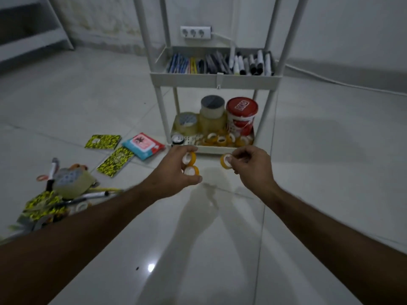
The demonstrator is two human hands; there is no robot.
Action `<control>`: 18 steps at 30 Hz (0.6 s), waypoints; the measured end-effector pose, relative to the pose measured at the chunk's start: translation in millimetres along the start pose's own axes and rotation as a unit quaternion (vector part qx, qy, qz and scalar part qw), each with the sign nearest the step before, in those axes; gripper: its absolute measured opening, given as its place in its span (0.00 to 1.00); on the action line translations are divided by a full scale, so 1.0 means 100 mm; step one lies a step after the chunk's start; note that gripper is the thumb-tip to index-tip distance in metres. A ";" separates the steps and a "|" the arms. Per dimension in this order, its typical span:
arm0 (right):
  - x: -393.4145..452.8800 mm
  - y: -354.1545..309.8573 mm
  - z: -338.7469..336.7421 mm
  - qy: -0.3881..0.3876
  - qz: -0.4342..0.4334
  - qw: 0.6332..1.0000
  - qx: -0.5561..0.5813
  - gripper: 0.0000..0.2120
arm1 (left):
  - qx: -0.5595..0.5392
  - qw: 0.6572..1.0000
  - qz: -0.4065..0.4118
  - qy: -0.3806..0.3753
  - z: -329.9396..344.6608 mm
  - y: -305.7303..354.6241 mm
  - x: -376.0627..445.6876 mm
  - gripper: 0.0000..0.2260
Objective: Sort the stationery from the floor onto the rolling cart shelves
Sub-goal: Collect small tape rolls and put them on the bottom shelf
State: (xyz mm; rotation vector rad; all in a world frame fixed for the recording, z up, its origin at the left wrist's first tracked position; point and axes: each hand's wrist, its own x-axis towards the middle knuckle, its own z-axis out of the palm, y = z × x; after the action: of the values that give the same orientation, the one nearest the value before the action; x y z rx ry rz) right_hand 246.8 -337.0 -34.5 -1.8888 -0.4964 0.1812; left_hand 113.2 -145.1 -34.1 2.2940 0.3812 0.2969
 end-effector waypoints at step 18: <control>1.26 0.27 0.39 0.092 0.017 0.987 -0.131 0.13 | -0.021 0.999 0.034 -0.005 0.54 -0.01 1.71 0.27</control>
State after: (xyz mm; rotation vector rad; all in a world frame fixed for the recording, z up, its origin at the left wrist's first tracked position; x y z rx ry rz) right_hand 353.6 -258.4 -59.6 -2.1468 -0.3755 -0.0389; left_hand 288.9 -118.8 -54.4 2.2691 0.2891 0.3254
